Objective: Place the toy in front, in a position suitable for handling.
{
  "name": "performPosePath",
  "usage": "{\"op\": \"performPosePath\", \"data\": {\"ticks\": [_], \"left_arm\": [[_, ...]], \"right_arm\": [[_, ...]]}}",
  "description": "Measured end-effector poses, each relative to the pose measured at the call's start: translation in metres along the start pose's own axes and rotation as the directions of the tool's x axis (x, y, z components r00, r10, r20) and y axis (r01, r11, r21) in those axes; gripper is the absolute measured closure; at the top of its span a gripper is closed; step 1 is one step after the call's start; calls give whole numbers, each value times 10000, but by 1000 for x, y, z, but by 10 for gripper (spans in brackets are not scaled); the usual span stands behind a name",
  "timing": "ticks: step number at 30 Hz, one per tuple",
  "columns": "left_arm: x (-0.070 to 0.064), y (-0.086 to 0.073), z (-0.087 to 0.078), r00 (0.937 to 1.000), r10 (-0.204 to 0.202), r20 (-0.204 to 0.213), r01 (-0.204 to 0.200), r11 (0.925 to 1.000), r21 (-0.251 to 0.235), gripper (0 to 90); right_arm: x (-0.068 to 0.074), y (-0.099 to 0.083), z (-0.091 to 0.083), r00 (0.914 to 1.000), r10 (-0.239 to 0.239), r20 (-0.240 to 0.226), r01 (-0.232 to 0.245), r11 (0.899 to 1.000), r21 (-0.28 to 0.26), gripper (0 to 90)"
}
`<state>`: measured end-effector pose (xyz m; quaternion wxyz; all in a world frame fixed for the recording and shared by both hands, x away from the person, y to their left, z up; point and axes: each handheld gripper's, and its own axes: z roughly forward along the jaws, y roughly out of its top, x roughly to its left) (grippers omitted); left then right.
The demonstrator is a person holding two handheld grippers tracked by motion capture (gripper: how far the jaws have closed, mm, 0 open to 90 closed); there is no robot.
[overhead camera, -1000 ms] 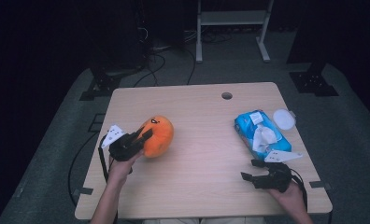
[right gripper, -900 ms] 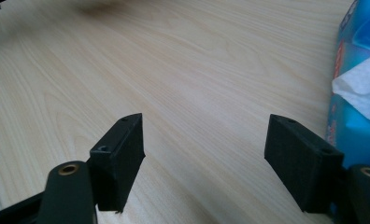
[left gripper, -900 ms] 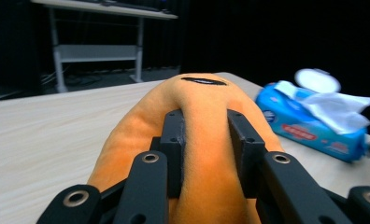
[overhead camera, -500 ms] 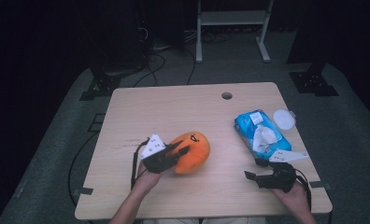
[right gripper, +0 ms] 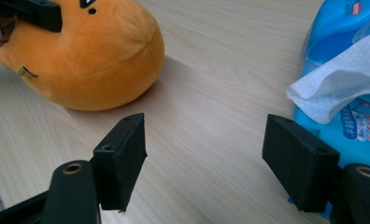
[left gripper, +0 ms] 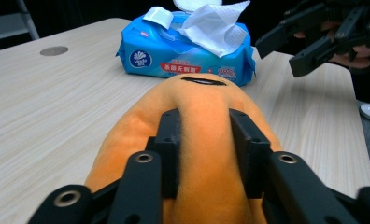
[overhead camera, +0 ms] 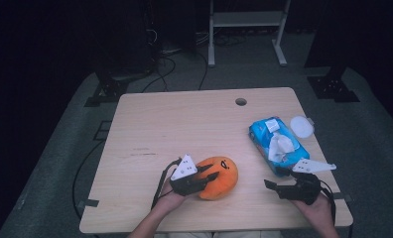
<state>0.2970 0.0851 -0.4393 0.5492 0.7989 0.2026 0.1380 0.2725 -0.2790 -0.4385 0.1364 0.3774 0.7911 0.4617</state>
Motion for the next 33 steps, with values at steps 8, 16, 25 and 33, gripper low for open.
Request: {"op": "performPosePath", "data": {"ticks": [8,16,25,33], "left_arm": [[0,4,-6,9998,180,127,-178,9998,-108,464],[6,10,-19,9999,106,80,-104,9993,-347,337],[8,8,-28,9997,250,-66,-251,9995,-193,290],[12,6,-29,9997,207,-123,-209,9997,-162,284]], "right_arm": [[8,8,-6,9989,-430,191,435,9986,-288,295],[6,29,-21,9917,-833,979,924,9914,-930,295],[-21,51,-26,9744,-730,2129,1030,9857,-1335,289],[-42,47,0,9683,-506,2445,725,9940,-815,288]]}}
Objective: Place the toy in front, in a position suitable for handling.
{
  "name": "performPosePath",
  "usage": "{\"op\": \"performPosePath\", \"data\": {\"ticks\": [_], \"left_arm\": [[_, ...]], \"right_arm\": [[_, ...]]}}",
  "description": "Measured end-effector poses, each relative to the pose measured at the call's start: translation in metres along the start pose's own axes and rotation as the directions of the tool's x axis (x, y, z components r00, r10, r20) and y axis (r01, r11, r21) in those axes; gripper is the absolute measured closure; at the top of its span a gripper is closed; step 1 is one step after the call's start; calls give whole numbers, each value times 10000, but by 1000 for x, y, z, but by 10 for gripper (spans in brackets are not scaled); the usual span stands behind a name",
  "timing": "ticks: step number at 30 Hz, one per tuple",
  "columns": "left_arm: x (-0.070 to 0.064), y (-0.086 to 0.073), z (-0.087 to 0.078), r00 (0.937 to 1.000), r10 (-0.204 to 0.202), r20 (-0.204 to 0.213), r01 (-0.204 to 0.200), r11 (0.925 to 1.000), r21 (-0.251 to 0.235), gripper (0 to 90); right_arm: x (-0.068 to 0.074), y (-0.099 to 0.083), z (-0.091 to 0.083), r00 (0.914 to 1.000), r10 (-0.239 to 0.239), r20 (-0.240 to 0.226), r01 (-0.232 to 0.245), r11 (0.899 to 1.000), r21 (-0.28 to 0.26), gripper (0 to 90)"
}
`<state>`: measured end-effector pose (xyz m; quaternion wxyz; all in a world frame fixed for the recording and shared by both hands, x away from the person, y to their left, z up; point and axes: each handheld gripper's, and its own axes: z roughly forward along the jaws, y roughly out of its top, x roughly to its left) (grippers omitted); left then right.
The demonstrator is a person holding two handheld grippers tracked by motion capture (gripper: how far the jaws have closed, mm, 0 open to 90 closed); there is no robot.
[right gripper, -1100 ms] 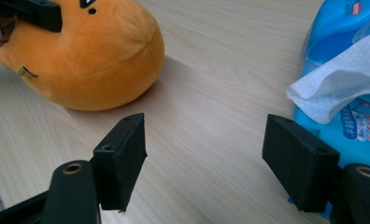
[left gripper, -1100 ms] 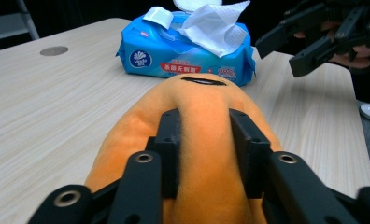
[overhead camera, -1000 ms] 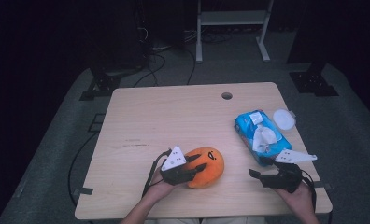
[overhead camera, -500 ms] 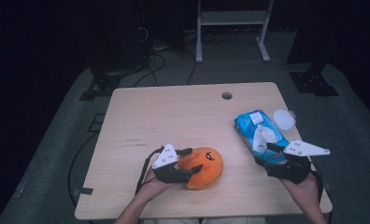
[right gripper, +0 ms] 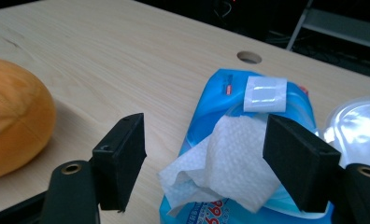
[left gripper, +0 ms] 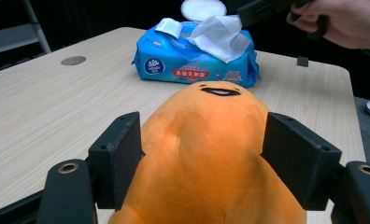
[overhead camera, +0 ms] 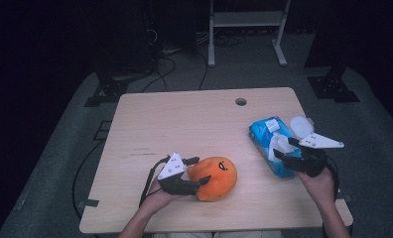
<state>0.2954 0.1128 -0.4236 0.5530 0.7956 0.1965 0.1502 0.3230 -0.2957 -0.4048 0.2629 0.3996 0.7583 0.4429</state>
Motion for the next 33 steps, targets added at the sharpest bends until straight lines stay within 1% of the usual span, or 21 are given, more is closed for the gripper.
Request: {"op": "performPosePath", "data": {"ticks": [4,6,8,10,12,13,14,16,18,19,20,21,24,26,30,31,32,33], "left_arm": [[-1,0,1,10000,82,56,-82,10000,30,282],[-1,-1,1,9999,144,77,-145,9999,75,282],[-1,-2,1,9996,259,94,-261,9995,187,281],[-2,-3,1,9993,361,88,-363,9990,257,280],[-2,-3,1,9991,429,74,-431,9987,266,277],[-2,-3,0,9991,409,92,-411,9989,221,277],[-2,-2,-1,9993,366,91,-368,9992,180,276],[-1,-1,-2,9991,399,104,-401,9991,160,276],[-1,-2,-2,9993,368,118,-370,9992,141,276],[-1,-2,-2,9992,381,116,-383,9991,178,276],[-1,-2,-2,9991,400,133,-402,9990,202,275],[-1,-3,-2,9990,416,149,-419,9989,228,275],[-2,-3,-2,9985,520,177,-525,9981,317,275],[-2,-4,-2,9983,537,235,-546,9977,407,275],[-1,-7,-1,9984,490,285,-505,9972,553,276],[0,-7,-1,9983,499,303,-518,9966,641,277],[0,-8,-2,9983,497,297,-516,9964,674,276],[1,-8,-2,9984,498,276,-516,9964,675,277]], "right_arm": [[-1,-6,16,9992,-258,297,241,9981,560,299],[-1,-8,23,9979,-341,545,298,9964,789,319],[-2,-10,28,9970,-400,668,331,9943,1014,358],[-1,-13,33,9933,-491,1050,346,9901,1357,398],[-1,-17,36,9918,-505,1172,325,9880,1509,431],[-1,-18,36,9913,-468,1228,290,9893,1428,471],[-2,-18,36,9911,-406,1265,223,9895,1428,544],[-2,-18,34,9913,-323,1278,134,9892,1461,634],[-4,-20,34,9898,-276,1398,75,9898,1425,717],[-6,-21,33,9895,-201,1428,2,9904,1383,755],[-8,-21,32,9895,-22,1444,-170,9911,1317,804],[-9,-20,30,9888,101,1490,-294,9914,1277,834],[-14,-20,26,9907,454,1285,-609,9910,1190,858],[-15,-17,21,9929,584,1035,-688,9926,1002,863],[-14,-8,4,9925,1145,422,-1155,9930,231,866],[-12,-5,1,9927,1173,262,-1176,9930,85,866],[-10,-2,-5,9923,1236,0,-1236,9923,-42,866],[-7,0,-7,9929,1181,-138,-1183,9928,-160,867]]}}
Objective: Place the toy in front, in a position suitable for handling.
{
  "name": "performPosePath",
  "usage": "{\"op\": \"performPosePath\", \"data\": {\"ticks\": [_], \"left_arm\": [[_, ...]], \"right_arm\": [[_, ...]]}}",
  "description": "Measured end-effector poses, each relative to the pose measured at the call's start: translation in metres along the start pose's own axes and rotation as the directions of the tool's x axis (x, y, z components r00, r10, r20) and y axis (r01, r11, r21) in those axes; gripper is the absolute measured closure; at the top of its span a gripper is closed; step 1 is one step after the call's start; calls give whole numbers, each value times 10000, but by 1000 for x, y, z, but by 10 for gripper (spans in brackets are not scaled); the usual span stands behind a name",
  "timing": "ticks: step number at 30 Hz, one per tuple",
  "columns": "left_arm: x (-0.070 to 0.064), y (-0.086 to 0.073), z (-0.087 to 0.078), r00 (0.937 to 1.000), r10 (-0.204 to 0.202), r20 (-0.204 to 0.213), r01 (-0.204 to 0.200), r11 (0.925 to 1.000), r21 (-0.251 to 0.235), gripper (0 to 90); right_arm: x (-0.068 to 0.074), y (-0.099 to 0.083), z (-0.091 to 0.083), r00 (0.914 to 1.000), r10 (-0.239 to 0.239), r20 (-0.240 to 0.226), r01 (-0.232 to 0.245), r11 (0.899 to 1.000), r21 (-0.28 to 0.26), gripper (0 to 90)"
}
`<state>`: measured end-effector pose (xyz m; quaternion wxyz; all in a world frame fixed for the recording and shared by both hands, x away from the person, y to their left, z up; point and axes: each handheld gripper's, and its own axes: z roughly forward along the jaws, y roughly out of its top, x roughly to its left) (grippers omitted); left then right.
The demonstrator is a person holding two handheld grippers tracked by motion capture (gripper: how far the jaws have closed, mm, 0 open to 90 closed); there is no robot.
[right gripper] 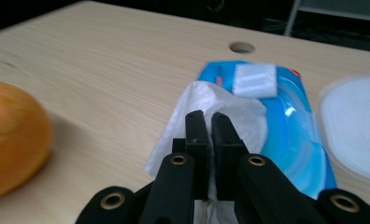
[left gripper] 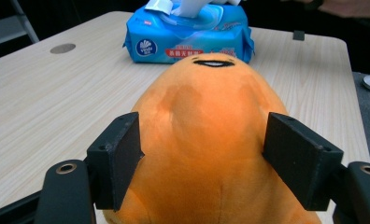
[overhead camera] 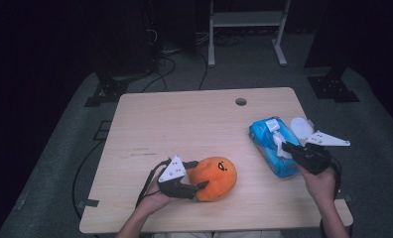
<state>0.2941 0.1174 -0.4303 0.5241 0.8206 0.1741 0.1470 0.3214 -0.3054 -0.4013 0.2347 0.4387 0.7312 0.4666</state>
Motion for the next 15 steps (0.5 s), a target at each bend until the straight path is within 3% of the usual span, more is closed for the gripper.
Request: {"op": "performPosePath", "data": {"ticks": [4,7,10,11,14,15], "left_arm": [[1,-1,0,10000,-3,91,3,10000,32,315],[2,-3,1,9999,3,108,-4,9999,120,354],[3,-4,2,10000,4,61,-5,9999,151,363],[3,-4,2,10000,-26,47,26,9999,127,363],[3,-5,3,10000,-58,18,58,9999,157,363],[3,-5,3,10000,-62,16,62,9999,158,363]], "right_arm": [[19,12,-14,9956,-454,-825,428,9985,-327,867],[37,25,-22,9789,-802,-1881,760,9967,-296,866],[60,37,-27,9541,-1441,-2624,1429,9894,-240,866],[70,41,-28,9389,-1737,-2970,1775,9840,-141,865],[90,48,-30,8963,-2108,-3903,2321,9727,77,864],[99,50,-30,8785,-2179,-4252,2479,9687,157,864]]}}
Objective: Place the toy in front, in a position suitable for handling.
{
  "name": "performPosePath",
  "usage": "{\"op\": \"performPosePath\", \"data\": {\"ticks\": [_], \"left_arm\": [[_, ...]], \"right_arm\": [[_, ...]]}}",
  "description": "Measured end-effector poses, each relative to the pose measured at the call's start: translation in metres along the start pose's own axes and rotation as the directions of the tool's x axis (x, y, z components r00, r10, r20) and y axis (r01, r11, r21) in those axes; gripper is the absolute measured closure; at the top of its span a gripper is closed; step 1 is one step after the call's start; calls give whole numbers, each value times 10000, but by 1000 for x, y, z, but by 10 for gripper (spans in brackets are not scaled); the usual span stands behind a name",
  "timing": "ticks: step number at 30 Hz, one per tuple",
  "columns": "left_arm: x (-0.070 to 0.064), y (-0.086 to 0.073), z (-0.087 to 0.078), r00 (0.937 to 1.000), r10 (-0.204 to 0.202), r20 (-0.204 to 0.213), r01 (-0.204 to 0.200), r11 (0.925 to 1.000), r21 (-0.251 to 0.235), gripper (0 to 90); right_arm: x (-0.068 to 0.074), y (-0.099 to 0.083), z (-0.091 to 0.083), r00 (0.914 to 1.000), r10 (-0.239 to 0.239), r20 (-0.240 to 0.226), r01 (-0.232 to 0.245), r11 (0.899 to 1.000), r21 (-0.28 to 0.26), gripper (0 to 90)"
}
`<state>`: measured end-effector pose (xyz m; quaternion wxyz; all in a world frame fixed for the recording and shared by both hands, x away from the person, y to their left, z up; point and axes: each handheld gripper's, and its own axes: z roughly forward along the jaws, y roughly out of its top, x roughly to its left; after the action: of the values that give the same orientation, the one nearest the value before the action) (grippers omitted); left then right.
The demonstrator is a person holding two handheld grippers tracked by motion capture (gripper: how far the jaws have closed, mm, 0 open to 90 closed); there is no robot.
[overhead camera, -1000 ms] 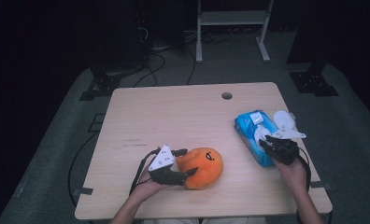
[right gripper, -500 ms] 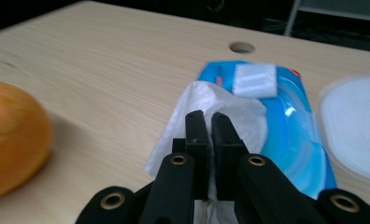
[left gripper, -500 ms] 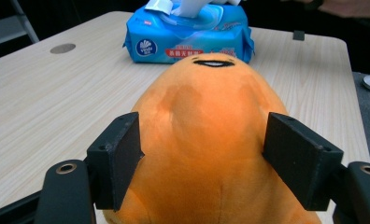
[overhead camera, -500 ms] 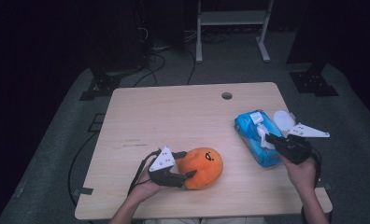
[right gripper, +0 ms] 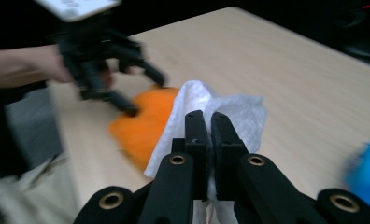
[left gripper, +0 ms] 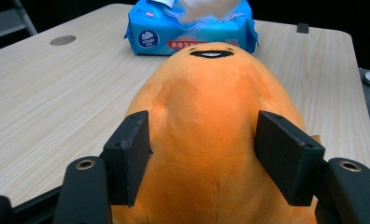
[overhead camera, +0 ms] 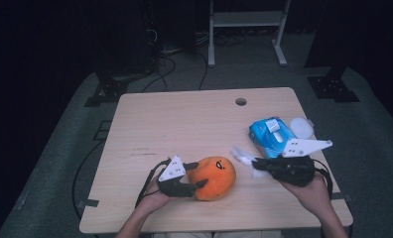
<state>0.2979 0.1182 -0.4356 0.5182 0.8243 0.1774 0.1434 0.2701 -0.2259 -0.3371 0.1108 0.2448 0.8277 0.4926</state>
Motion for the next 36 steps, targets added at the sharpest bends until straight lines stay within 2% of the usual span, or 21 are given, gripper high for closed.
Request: {"op": "performPosePath", "data": {"ticks": [4,6,8,11,13,15,16,17,18,20,23,25,27,32,33,34,35,36], "left_arm": [[-1,0,1,10000,14,-21,-14,10000,-28,362],[-1,-1,1,10000,44,-12,-44,10000,-51,362],[-2,0,2,9999,139,-24,-140,9999,-36,362],[-3,0,3,9997,230,7,-230,9997,-26,363],[-5,1,4,9998,218,28,-218,9997,-51,363],[-6,1,4,9996,290,54,-290,9996,-38,368],[-6,1,5,9994,318,102,-317,9995,-60,375],[-7,1,5,9993,359,95,-358,9993,-57,379],[-7,1,6,9991,406,87,-406,9992,-13,381],[-8,1,6,9990,437,77,-438,9990,28,384],[-10,0,8,9987,492,130,-493,9988,62,407],[-12,1,10,9974,701,165,-703,9974,160,410],[-13,1,11,9965,827,155,-831,9962,258,413],[-11,-2,11,9968,765,211,-774,9960,441,416],[-11,-2,11,9968,767,212,-776,9962,408,415],[-11,-1,11,9967,767,248,-777,9960,445,411],[-11,0,11,9964,813,247,-824,9954,490,397],[-10,3,9,9973,694,232,-705,9964,475,367]], "right_arm": [[13,7,7,9945,-296,-1008,316,9993,181,864],[16,8,10,9888,-236,-1471,280,9992,275,864],[17,8,18,9865,-263,-1616,337,9985,431,861],[15,2,37,9898,-143,-1418,268,9959,866,854],[14,-2,52,9938,-34,-1107,145,9949,996,851],[17,-5,68,9982,-317,-515,376,9921,1193,840],[18,-6,73,9981,-352,-504,410,9921,1187,830],[20,-6,79,9984,-524,-216,546,9917,1166,793],[22,-6,84,9963,-810,300,772,9907,1118,772],[23,-8,92,9952,-832,513,784,9930,888,667],[24,-13,98,9961,-734,498,701,9954,651,629],[26,-15,102,9960,-732,510,700,9956,621,604],[30,-18,108,9930,-985,645,946,9937,608,578],[36,-24,119,9869,-1261,1009,1219,9914,469,573],[38,-25,120,9834,-1450,1090,1401,9888,514,588],[41,-25,121,9764,-1700,1329,1626,9846,645,634],[43,-25,122,9733,-1802,1423,1704,9822,785,682],[44,-25,124,9718,-1825,1493,1697,9809,949,722]]}}
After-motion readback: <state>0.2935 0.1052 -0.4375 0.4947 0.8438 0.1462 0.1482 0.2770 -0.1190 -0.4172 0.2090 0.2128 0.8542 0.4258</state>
